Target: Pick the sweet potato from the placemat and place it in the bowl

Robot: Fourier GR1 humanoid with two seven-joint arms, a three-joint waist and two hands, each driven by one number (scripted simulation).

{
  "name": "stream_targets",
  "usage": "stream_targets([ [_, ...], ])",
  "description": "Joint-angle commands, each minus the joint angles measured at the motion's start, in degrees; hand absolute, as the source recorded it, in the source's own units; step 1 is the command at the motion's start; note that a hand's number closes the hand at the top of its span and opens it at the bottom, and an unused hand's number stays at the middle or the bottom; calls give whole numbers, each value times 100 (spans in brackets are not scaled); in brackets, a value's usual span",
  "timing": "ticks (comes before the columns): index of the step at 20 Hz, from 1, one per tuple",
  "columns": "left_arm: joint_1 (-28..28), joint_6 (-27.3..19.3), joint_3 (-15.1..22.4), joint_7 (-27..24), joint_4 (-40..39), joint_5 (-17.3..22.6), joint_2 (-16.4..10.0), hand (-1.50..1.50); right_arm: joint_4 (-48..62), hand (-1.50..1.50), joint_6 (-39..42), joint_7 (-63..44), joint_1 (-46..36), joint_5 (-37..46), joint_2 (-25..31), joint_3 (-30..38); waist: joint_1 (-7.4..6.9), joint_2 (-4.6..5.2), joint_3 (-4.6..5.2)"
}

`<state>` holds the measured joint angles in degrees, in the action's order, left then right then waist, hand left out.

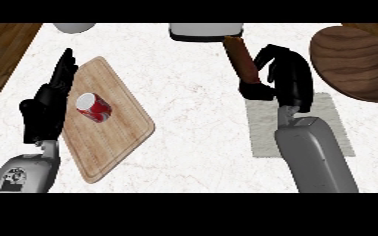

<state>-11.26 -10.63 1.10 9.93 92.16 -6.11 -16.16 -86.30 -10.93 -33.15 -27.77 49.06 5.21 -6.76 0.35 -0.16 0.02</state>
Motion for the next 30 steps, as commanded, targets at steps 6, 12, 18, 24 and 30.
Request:
stream_targets([
  [6,-124,52,-146,-195,-186,-54,58,0,1339,150,-690,1580,-342,-1061,922,1747,-91,50,-8],
  [12,236,55,93,-69,256,-175,230,0,2583,150,-732,2613,-834,-1873,1695,2767,-151,51,-12],
  [18,-220,117,-20,-6,16,-156,212,0,4383,150,-1514,3834,-1028,-1379,2389,3018,-205,105,-16],
  [24,-227,236,-61,-25,103,-57,190,0,5695,150,-2304,4230,-1234,-793,3037,3075,-350,148,-27],
  [30,-443,265,-26,13,-45,-89,228,0,6706,150,-2601,4411,-1541,-782,3346,3303,-507,233,-47],
])
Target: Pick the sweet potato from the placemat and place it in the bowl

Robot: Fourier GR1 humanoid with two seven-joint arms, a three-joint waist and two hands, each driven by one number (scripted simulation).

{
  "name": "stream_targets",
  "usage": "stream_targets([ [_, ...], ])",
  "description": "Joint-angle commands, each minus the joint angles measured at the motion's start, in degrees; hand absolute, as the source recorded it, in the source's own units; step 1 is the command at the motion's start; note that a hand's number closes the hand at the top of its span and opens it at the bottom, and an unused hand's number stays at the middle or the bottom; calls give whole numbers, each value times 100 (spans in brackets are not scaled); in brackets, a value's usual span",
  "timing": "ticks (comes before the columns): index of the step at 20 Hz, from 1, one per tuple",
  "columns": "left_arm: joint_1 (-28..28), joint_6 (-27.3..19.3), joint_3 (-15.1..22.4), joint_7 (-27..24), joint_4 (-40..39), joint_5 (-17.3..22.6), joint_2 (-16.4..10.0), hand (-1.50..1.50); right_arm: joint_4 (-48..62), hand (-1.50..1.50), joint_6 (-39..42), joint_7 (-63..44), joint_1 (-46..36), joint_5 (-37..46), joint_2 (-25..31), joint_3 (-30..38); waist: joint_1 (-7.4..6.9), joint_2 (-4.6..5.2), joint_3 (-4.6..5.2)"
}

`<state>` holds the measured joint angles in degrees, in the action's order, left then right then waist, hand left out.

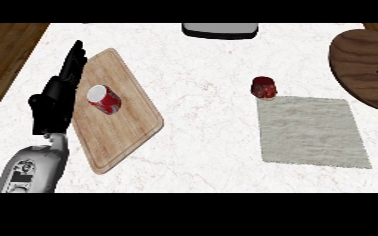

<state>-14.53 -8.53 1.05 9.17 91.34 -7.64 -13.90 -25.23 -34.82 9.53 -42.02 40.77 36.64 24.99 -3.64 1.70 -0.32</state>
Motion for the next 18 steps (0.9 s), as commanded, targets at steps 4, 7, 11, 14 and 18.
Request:
stream_targets([
  [4,-49,-22,52,-178,-191,-31,121,0,991,-150,695,179,-355,-476,364,516,-85,59,-14],
  [7,128,64,138,-103,68,-41,71,0,1053,-150,861,713,-247,-788,172,759,-162,44,-31],
  [11,-377,64,-76,232,-54,70,8,0,1086,-150,1531,1285,-355,-1090,380,994,-76,64,-45],
  [14,-92,69,17,132,72,46,64,0,1063,-150,1322,1875,-201,-1424,210,1333,-86,30,-35],
  [18,-238,59,-105,109,43,100,33,0,1197,-150,1685,1922,-323,-1661,595,1592,-72,39,-27],
])
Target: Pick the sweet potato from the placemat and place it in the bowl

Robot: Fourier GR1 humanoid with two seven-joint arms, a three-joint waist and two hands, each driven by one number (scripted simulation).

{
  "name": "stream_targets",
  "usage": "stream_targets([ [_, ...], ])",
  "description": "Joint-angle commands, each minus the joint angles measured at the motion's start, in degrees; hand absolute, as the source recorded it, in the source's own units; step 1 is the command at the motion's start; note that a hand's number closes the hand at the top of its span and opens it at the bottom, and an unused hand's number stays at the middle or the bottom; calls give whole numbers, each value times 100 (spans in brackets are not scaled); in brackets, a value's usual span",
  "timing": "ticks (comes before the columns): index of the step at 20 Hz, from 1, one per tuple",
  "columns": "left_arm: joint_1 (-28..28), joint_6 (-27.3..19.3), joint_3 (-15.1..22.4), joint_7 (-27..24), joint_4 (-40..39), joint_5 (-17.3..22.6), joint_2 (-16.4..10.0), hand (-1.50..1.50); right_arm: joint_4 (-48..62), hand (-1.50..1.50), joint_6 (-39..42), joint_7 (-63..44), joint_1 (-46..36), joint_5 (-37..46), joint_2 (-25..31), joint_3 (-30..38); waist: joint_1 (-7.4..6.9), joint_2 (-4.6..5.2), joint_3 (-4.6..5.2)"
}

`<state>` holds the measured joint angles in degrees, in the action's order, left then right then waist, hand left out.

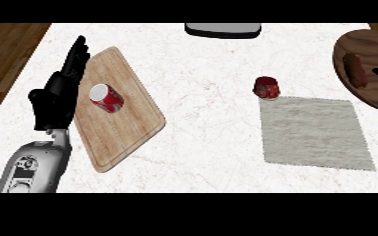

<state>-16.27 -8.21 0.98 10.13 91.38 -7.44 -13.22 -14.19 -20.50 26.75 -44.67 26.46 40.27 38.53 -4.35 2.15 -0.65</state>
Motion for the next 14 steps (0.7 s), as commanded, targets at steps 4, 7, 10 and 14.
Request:
stream_targets([
  [4,-140,-21,-21,17,-193,-90,-6,0,252,-150,666,489,75,-559,294,538,131,-33,13],
  [7,164,-139,5,-45,-9,-177,45,0,353,-150,1347,780,543,-839,704,808,220,-82,14],
  [10,47,82,-262,-16,-237,118,-89,0,388,-150,1781,1124,793,-1050,770,978,275,-86,22],
  [14,470,-75,-94,-298,-125,-110,64,0,429,-150,2514,1256,984,-1237,920,1054,273,-131,34],
])
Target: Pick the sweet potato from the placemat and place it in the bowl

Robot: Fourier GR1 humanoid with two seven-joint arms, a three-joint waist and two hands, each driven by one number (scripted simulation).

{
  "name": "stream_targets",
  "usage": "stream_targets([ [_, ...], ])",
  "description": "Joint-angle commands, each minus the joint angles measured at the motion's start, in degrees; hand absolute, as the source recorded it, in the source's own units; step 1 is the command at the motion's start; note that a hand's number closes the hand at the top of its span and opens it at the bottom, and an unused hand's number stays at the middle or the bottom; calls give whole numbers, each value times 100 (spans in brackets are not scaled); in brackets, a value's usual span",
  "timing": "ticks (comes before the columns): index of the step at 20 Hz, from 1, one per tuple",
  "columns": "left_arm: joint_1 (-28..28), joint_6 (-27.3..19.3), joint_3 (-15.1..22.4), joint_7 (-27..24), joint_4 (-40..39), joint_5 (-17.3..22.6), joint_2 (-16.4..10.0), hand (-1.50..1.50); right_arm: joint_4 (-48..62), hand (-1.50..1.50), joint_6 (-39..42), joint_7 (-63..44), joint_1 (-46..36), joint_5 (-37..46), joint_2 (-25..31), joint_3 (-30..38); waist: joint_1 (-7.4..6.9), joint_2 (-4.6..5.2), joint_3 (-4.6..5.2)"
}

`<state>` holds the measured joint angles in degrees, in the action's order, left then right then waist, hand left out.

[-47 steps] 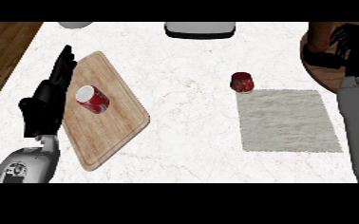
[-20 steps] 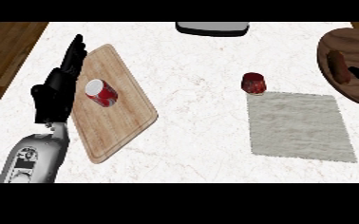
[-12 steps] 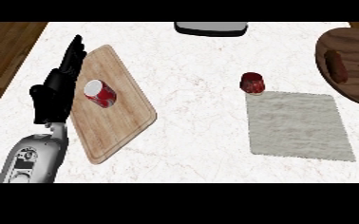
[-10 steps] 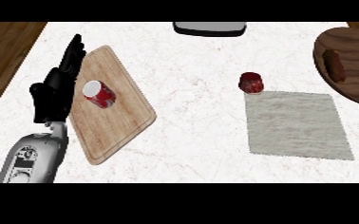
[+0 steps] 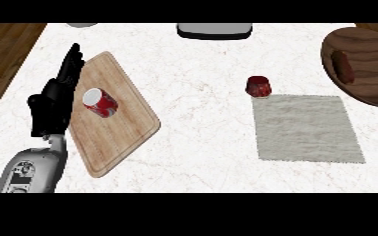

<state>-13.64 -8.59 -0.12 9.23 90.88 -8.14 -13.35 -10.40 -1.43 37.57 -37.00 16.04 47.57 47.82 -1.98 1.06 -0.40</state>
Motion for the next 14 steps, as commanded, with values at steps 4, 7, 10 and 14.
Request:
stream_targets([
  [4,18,32,-89,47,44,10,-20,0,51,-150,1267,650,750,-249,323,102,73,-34,6],
  [7,-65,90,-137,-10,-133,9,-37,0,20,-150,1501,861,885,-324,249,81,89,-43,12],
  [10,-21,-4,-53,204,153,-99,49,0,1,-150,1340,1120,1025,-313,15,-3,57,-48,9],
  [14,-153,-100,84,193,-104,-262,258,0,-60,-150,1395,1386,1235,-427,-126,-58,111,-58,14],
])
